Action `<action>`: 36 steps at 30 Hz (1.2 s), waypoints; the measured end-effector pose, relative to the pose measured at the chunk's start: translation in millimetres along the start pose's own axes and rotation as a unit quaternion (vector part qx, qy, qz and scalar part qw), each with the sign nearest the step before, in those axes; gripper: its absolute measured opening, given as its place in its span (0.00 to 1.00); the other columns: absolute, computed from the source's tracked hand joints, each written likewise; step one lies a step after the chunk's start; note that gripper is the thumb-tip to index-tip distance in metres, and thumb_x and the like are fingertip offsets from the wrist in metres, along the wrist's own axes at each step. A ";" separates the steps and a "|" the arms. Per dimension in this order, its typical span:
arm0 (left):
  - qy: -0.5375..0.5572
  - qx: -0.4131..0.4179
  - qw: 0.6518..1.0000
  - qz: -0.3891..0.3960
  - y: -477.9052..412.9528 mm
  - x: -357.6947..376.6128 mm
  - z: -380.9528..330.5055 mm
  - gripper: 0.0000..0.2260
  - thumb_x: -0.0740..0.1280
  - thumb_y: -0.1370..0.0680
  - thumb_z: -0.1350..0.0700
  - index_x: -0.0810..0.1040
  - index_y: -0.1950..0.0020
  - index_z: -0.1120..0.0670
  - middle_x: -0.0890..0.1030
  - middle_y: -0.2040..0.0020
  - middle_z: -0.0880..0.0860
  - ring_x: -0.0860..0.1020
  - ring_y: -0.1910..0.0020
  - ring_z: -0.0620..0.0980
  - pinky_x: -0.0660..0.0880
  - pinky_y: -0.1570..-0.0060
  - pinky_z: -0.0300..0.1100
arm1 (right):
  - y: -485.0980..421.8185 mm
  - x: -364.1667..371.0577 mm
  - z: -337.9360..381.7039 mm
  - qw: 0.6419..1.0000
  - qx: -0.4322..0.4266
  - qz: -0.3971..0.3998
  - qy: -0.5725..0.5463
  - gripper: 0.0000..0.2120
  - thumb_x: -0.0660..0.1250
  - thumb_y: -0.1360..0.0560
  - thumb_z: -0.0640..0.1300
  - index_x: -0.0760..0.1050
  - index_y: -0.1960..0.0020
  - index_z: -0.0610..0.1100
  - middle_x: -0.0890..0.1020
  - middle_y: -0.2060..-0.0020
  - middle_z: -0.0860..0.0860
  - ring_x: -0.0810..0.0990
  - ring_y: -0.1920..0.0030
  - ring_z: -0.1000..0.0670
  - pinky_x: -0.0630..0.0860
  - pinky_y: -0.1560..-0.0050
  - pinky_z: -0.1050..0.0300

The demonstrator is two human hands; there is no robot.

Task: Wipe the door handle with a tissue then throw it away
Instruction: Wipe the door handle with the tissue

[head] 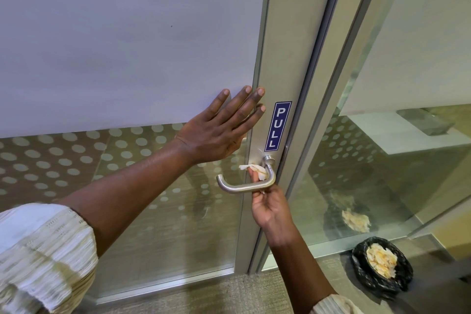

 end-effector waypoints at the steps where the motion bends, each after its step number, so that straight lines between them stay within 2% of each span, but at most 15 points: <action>1: 0.002 0.000 1.000 0.001 -0.3 0.1 0.2 0.31 0.60 0.16 0.50 0.58 0.14 0.60 0.55 0.15 0.63 0.55 0.16 0.62 0.48 0.18 0.59 | 0.3 -0.8 3.9 1.000 -0.009 -0.011 0.028 0.05 0.63 0.22 0.28 0.77 0.49 0.27 0.85 0.55 0.32 0.88 0.60 0.39 0.85 0.57 0.52; 3: 0.003 0.000 1.000 0.000 -0.5 0.0 0.0 0.31 0.59 0.15 0.50 0.58 0.14 0.60 0.56 0.15 0.63 0.55 0.16 0.62 0.48 0.18 0.59 | -0.1 -2.7 15.6 0.991 -0.056 -0.046 0.111 0.05 0.66 0.27 0.25 0.78 0.54 0.31 0.86 0.58 0.36 0.87 0.63 0.44 0.85 0.58 0.54; 5: 0.001 0.001 1.000 -0.001 -0.1 -0.2 -0.3 0.31 0.59 0.15 0.49 0.58 0.14 0.60 0.56 0.15 0.63 0.56 0.16 0.62 0.48 0.18 0.59 | -3.0 -4.0 29.3 0.966 -0.136 -0.079 0.203 0.07 0.66 0.25 0.27 0.78 0.56 0.37 0.85 0.62 0.43 0.84 0.66 0.49 0.83 0.63 0.59; 7: 0.000 0.005 1.000 0.002 0.5 0.4 -0.2 0.31 0.58 0.15 0.49 0.57 0.14 0.60 0.56 0.15 0.63 0.56 0.16 0.63 0.48 0.18 0.59 | -2.2 -2.4 39.3 0.915 -0.235 -0.103 0.312 0.05 0.66 0.22 0.32 0.79 0.53 0.39 0.84 0.57 0.43 0.82 0.61 0.48 0.81 0.56 0.54; 9: -0.001 0.007 1.000 0.004 1.0 0.9 0.4 0.31 0.58 0.14 0.49 0.57 0.14 0.60 0.56 0.15 0.63 0.56 0.16 0.63 0.47 0.18 0.59 | 2.9 3.0 44.8 0.826 -0.327 -0.104 0.446 0.03 0.70 0.23 0.37 0.82 0.49 0.41 0.86 0.54 0.45 0.84 0.56 0.50 0.81 0.51 0.55; 11: 0.001 0.005 1.000 0.005 0.8 0.6 0.7 0.31 0.57 0.14 0.49 0.57 0.14 0.60 0.56 0.15 0.63 0.56 0.16 0.63 0.48 0.18 0.59 | 11.0 10.3 45.2 0.713 -0.407 -0.057 0.568 0.04 0.71 0.23 0.42 0.83 0.50 0.46 0.85 0.57 0.53 0.83 0.57 0.58 0.75 0.57 0.71; 13: 0.005 0.003 1.000 0.004 0.3 0.1 -0.2 0.31 0.58 0.15 0.49 0.57 0.14 0.60 0.56 0.15 0.63 0.56 0.16 0.63 0.48 0.18 0.59 | 18.5 18.3 42.9 0.606 -0.480 -0.002 0.634 0.04 0.70 0.22 0.44 0.83 0.49 0.47 0.82 0.53 0.54 0.79 0.54 0.61 0.72 0.56 0.76; 15: 0.011 0.003 1.000 0.004 -0.8 -0.7 -1.0 0.31 0.58 0.15 0.49 0.57 0.14 0.60 0.56 0.15 0.63 0.56 0.16 0.63 0.48 0.18 0.59 | 22.1 26.6 33.6 0.513 -0.539 0.051 0.666 0.05 0.69 0.21 0.43 0.81 0.47 0.43 0.77 0.49 0.51 0.77 0.49 0.57 0.74 0.46 0.71; 18: 0.012 0.003 1.000 0.003 -0.8 -2.0 0.4 0.31 0.59 0.15 0.49 0.58 0.14 0.60 0.56 0.15 0.63 0.57 0.16 0.62 0.48 0.18 0.59 | 22.5 34.7 20.1 0.373 -0.566 0.107 0.727 0.09 0.68 0.21 0.41 0.81 0.44 0.39 0.77 0.47 0.46 0.77 0.43 0.48 0.76 0.37 0.53; 20: 0.013 0.003 1.000 0.002 -0.7 -2.6 0.1 0.31 0.59 0.15 0.49 0.58 0.14 0.60 0.56 0.15 0.63 0.57 0.16 0.63 0.47 0.18 0.59 | 20.0 28.8 25.3 0.322 -0.561 0.121 0.753 0.10 0.69 0.22 0.40 0.81 0.43 0.38 0.78 0.46 0.45 0.78 0.43 0.45 0.78 0.38 0.47; 23: 0.012 0.004 1.000 -0.002 -0.8 -2.2 -0.3 0.31 0.60 0.16 0.49 0.58 0.15 0.60 0.56 0.15 0.63 0.57 0.16 0.63 0.48 0.18 0.60 | 19.7 19.0 38.5 0.375 -0.566 0.105 0.727 0.06 0.69 0.22 0.39 0.81 0.45 0.39 0.77 0.48 0.48 0.79 0.46 0.48 0.79 0.42 0.51; 25: 0.011 0.002 1.000 -0.005 -1.0 -1.6 0.0 0.32 0.60 0.16 0.49 0.59 0.15 0.60 0.57 0.15 0.63 0.57 0.16 0.63 0.50 0.18 0.59 | 19.7 20.1 37.1 0.384 -0.573 0.095 0.718 0.06 0.69 0.22 0.38 0.81 0.46 0.40 0.78 0.49 0.49 0.79 0.47 0.50 0.78 0.42 0.57; 29: 0.014 0.006 1.000 0.000 0.3 -0.4 -0.8 0.31 0.59 0.16 0.49 0.58 0.15 0.60 0.55 0.15 0.63 0.55 0.16 0.63 0.48 0.18 0.59 | 22.7 12.4 37.2 0.424 -0.544 0.056 0.722 0.04 0.70 0.23 0.37 0.81 0.48 0.41 0.78 0.50 0.49 0.78 0.54 0.53 0.69 0.53 0.71; 33: 0.010 0.006 1.000 0.000 0.3 2.2 0.2 0.32 0.59 0.16 0.49 0.57 0.14 0.60 0.54 0.15 0.64 0.55 0.16 0.63 0.49 0.17 0.60 | 20.1 8.6 41.6 0.505 -0.482 -0.002 0.716 0.02 0.70 0.23 0.41 0.81 0.53 0.45 0.81 0.57 0.51 0.78 0.59 0.53 0.67 0.61 0.66; 36: 0.014 0.005 1.000 0.004 0.0 2.0 0.0 0.32 0.59 0.16 0.49 0.57 0.14 0.61 0.52 0.15 0.64 0.55 0.16 0.63 0.49 0.18 0.60 | 10.8 17.9 53.9 0.591 -0.408 -0.043 0.695 0.06 0.71 0.24 0.46 0.80 0.60 0.49 0.82 0.66 0.55 0.79 0.65 0.55 0.67 0.70 0.71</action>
Point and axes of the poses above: each hand's wrist, its own y-axis away from the middle knuckle, its own x-axis out of the palm, z = x × y, the point moved 1 cm from there along -y, towards the middle knuckle
